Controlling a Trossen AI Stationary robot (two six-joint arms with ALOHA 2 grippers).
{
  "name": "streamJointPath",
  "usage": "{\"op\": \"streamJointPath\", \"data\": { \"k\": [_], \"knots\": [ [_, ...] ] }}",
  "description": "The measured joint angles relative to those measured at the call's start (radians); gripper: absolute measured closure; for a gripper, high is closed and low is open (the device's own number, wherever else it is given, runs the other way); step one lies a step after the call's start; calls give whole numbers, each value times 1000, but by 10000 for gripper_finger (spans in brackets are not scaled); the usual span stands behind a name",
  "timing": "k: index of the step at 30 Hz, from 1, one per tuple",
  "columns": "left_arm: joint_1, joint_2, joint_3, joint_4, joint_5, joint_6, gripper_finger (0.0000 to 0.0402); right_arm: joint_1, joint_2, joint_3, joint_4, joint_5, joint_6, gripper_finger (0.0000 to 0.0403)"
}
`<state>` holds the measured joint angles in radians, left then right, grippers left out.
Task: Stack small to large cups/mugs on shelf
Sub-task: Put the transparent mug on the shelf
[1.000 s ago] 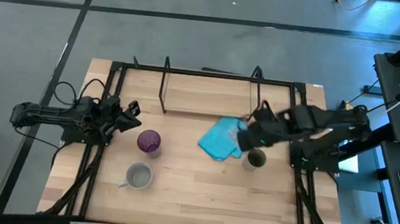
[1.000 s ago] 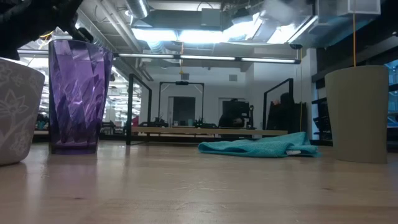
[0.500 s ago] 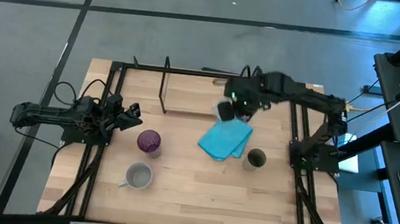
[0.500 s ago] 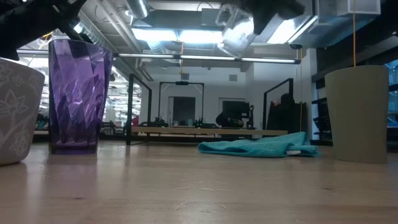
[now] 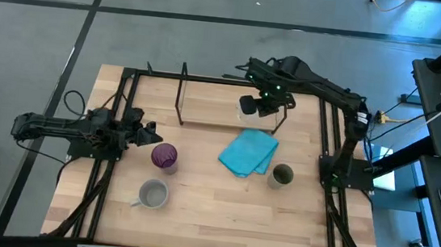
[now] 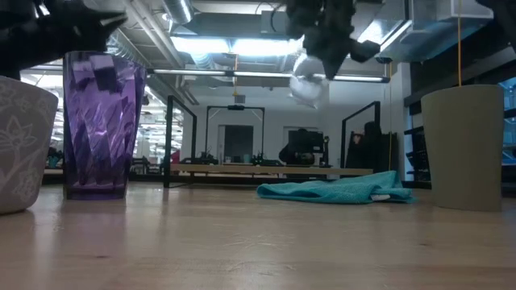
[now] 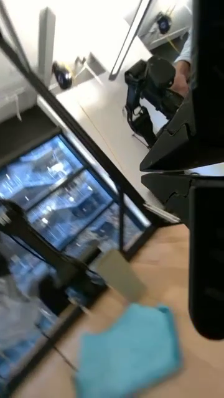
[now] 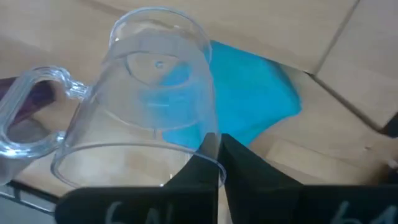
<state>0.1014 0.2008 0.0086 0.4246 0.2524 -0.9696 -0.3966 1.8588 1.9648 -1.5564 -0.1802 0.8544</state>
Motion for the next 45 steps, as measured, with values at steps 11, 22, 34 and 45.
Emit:
{"op": "streamJointPath", "data": {
  "k": [11, 22, 34, 45],
  "knots": [
    [0, 0, 0, -51, 0, -61, 390, -81, 108, 0, -14, 122, -121, 390],
    [0, 0, 0, -50, 0, -61, 390, -211, 155, 0, -14, 42, -185, 390],
    [0, 0, 0, -49, -1, -49, 390, -241, 155, -1, 6, 76, -231, 390],
    [0, 0, 0, -49, -28, -48, 390, -187, 217, -2, 59, 55, -237, 390]
  ]
}}
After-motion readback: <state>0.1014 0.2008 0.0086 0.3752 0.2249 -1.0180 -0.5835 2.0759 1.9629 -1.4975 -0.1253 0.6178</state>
